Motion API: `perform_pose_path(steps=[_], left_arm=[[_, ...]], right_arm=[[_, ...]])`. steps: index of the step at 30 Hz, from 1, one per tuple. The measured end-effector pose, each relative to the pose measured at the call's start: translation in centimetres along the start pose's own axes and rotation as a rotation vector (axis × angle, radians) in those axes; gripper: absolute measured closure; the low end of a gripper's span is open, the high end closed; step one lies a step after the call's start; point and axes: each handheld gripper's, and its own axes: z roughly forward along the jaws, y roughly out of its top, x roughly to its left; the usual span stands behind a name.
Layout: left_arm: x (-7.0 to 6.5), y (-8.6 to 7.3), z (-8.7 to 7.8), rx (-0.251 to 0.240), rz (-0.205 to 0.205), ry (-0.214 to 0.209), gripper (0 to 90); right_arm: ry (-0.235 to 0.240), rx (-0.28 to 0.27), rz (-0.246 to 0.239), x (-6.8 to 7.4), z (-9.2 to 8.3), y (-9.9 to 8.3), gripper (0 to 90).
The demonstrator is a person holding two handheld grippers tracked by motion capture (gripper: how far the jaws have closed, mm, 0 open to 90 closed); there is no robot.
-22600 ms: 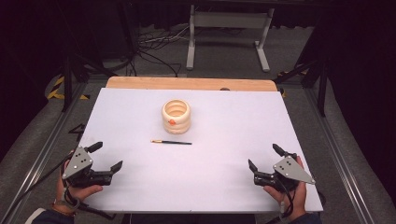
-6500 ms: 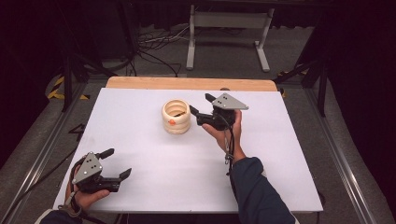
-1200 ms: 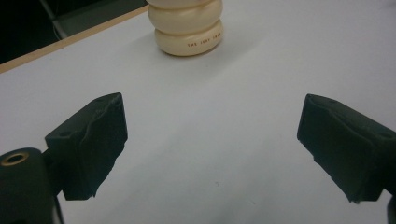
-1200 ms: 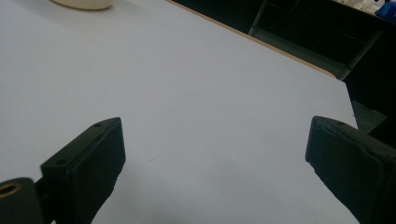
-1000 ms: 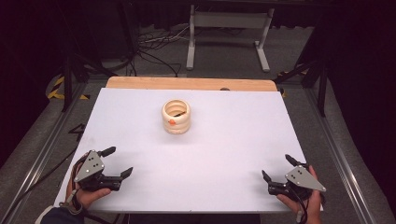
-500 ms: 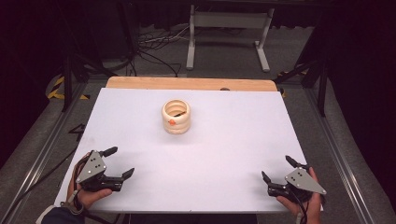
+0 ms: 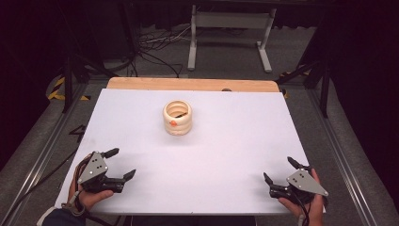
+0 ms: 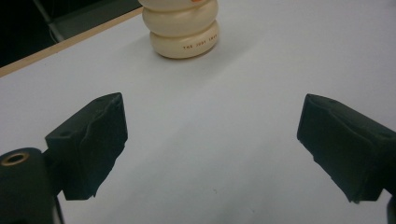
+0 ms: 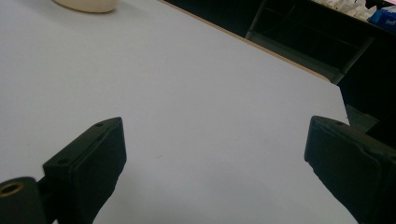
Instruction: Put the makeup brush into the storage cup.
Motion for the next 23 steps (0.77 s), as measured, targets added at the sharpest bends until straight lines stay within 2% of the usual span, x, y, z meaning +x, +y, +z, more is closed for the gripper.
perform_pose_path(steps=[23], left_arm=[[0.07,0.10,0.30,0.013,0.003,0.006,9.7]], right_arm=[[-0.013,-0.007,0.009,-0.13,-0.06,-0.03,7.4]])
